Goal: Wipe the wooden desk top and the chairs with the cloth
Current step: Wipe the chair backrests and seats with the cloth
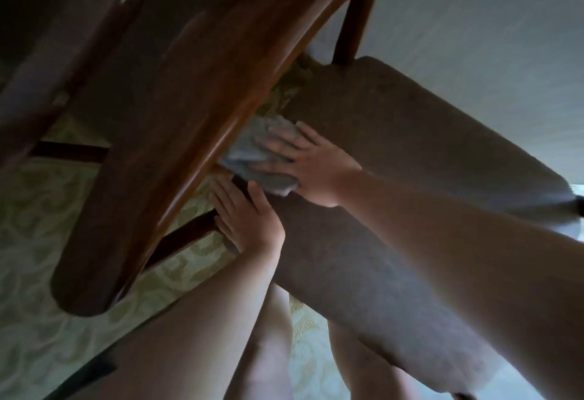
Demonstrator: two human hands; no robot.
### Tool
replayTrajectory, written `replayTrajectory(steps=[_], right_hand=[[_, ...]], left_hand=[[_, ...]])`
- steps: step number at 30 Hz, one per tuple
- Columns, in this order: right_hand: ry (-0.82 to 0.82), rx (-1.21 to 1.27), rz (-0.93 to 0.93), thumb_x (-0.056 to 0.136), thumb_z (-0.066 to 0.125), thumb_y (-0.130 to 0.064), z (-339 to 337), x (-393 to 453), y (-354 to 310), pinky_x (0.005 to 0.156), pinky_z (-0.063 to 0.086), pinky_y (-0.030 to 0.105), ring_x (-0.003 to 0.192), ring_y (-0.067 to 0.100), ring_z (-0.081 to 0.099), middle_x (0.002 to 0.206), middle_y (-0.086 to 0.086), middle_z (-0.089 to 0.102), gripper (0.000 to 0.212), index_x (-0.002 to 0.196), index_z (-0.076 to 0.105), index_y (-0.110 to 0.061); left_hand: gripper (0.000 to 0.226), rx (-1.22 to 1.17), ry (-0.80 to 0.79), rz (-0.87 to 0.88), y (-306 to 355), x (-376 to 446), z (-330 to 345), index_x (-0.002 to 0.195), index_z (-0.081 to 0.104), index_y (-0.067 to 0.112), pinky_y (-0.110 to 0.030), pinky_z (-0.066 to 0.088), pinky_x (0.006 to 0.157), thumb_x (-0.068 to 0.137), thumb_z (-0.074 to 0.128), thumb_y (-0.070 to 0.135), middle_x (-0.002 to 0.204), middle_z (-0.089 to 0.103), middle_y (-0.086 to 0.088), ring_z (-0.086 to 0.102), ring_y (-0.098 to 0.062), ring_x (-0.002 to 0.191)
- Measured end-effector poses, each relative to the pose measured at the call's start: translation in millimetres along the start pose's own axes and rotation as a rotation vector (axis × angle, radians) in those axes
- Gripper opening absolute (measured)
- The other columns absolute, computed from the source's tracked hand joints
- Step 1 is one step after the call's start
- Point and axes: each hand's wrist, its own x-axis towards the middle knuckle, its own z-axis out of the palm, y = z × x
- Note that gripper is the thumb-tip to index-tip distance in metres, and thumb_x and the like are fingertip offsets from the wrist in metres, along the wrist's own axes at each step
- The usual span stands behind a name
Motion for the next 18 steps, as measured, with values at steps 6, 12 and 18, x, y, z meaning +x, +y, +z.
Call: replayTrajectory(steps=[6,12,18], right_hand=[[0.418,0.406,0.963,0.086,0.051,-0.030,28,-40,-44,0.119,0.002,0.051,0.148,0.030,-0.001,0.162,0.006,0.007,0.073,0.152,0.020,-0.035],[0.183,0.097,0.173,0.093,0.038,-0.039,26,-39,-9,0.119,-0.006,0.044,0.147,0.020,-0.014,0.162,-0.002,-0.004,0.067,0.151,0.004,-0.042],[0.358,0.457,1.422,0.090,0.049,-0.031,33,-84,11,0.118,-0.001,0.052,0.148,0.027,-0.009,0.162,0.001,-0.005,0.075,0.152,0.008,-0.042]], left_hand=[[0.060,0.075,0.008,-0.018,2,-2,6,0.154,0.006,0.012,-0.047,0.004,0.117,0.103,0.024,0.040,0.162,0.001,-0.005,0.000,-0.020,0.148],[0.068,0.072,0.040,0.075,8,-6,16,0.154,0.001,0.019,-0.048,-0.003,0.116,0.093,0.013,0.048,0.162,0.000,0.000,0.000,-0.018,0.148],[0.067,0.193,-0.007,0.315,32,-16,32,0.154,-0.005,0.024,-0.050,-0.010,0.115,0.095,0.014,0.049,0.162,-0.006,0.000,-0.008,-0.018,0.148]])
